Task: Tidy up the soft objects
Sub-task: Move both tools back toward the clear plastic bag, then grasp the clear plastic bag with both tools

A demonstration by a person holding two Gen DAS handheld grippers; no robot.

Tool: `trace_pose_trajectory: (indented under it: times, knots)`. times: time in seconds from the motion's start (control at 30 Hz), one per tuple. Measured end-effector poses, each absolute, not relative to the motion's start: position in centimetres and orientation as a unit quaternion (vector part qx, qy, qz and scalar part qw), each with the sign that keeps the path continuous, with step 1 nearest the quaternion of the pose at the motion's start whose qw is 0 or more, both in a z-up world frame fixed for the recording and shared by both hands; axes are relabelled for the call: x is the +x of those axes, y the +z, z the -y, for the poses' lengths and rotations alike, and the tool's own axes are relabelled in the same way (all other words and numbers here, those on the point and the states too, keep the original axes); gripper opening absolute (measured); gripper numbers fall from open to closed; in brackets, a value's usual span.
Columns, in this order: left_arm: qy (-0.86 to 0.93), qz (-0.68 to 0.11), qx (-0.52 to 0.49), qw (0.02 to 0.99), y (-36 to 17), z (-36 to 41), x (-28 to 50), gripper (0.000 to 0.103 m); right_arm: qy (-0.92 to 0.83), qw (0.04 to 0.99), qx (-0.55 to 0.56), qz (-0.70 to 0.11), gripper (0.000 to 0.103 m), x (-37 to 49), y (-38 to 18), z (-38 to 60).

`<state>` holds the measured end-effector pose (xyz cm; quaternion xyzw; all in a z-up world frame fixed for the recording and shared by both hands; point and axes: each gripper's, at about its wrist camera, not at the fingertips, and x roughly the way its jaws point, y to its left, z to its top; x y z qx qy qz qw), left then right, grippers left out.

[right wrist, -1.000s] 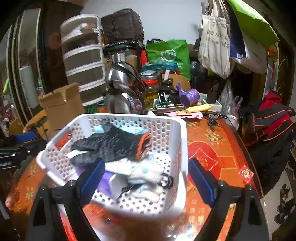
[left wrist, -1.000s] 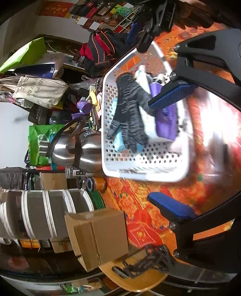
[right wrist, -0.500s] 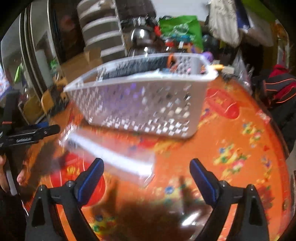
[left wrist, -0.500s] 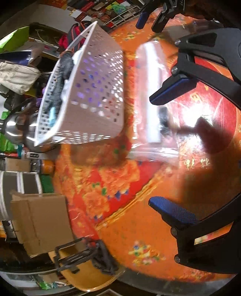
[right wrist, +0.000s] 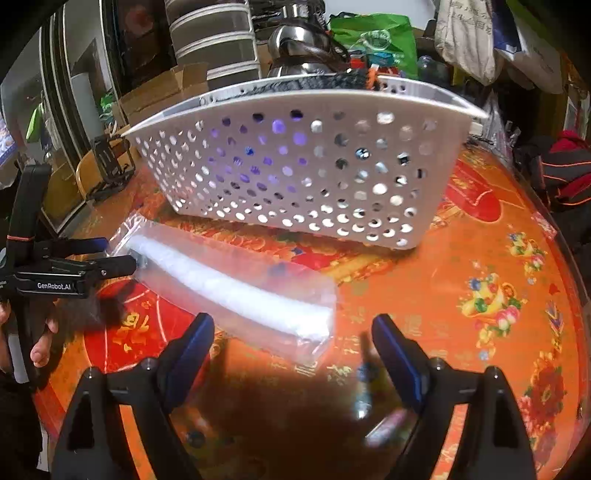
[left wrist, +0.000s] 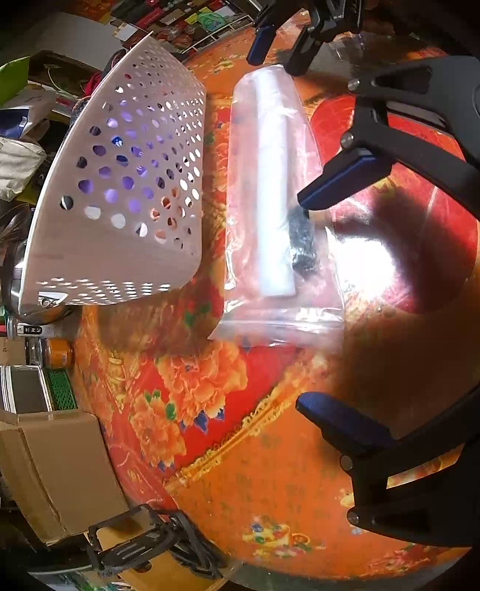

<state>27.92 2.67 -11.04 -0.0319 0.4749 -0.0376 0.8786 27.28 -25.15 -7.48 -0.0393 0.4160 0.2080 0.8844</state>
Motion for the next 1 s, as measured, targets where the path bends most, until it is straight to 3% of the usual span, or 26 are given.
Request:
trace_pose_trajectory:
  times: [0.17, 0.33, 0.47, 0.67, 0.9, 1.0]
  knots:
    - [-0.048, -0.479, -0.02, 0.876, -11.1, -2.2, 28.6, 0.098, 0.216, 0.877, -0.04, -0.427, 0.072, 27.9, -8.1, 24.6]
    - [-0.056, -0.474, -0.007, 0.879, -11.2, -1.5, 28.7, 0.098, 0.221, 0.875, -0.04, -0.429, 0.068, 28.1, -8.1, 24.4]
    - [-0.058, -0.466, 0.014, 0.883, -11.4, -0.6, 28.4, 0.098, 0.214, 0.877, -0.049, -0.427, 0.054, 28.0, -8.1, 24.1]
    - [-0.068, -0.454, 0.019, 0.888, -10.9, -0.1, 27.6, 0.076, 0.217, 0.877, -0.045, -0.427, 0.042, 28.1, -8.1, 24.3]
    - [-0.071, -0.443, 0.02, 0.893, -10.4, 0.2, 26.7, 0.047, 0.215, 0.878, -0.058, -0.424, 0.037, 27.9, -8.1, 23.9]
    - [-0.068, -0.44, 0.016, 0.895, -10.3, -0.2, 26.5, 0.037, 0.221, 0.876, -0.052, -0.425, 0.03, 28.0, -8.1, 24.0]
